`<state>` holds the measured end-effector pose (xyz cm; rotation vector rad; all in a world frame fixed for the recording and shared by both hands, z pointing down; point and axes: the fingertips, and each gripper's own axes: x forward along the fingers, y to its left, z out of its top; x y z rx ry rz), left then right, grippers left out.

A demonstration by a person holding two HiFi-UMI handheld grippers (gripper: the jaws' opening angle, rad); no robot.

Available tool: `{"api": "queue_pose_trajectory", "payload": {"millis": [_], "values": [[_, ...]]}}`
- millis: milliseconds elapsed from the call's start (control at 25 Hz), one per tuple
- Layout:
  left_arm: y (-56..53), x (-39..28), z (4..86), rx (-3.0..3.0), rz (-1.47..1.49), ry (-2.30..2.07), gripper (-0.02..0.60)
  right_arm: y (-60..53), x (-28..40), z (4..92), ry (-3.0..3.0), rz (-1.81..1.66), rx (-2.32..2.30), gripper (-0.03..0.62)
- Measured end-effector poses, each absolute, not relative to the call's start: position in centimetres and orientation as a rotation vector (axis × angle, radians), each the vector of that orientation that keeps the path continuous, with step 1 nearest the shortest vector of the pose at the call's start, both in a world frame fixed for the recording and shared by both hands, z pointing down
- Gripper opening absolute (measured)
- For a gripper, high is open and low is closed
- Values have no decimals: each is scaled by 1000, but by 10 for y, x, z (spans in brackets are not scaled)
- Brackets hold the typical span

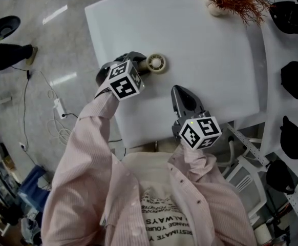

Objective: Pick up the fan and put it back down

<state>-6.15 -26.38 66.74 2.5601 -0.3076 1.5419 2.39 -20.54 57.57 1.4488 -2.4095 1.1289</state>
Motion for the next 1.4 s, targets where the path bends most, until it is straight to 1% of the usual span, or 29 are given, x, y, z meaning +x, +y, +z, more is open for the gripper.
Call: {"api": "queue_pose_trajectory", "payload": {"millis": [240,480,680,1400], "values": [[-261,-61,651,2567,1432,-444,184,-201,23,564,-2431,1098,1447,0],[-258,-62,623,2545,1184,-691,184,-197,23,544,-2464,1040,1444,0],[-253,-69,598,2518,1043,-861,184,-195,24,526,-2494,990,1444,0],[-211,-100,494,2421,601,-1263,184,-199,29,464,-2605,785,1433,0]]}}
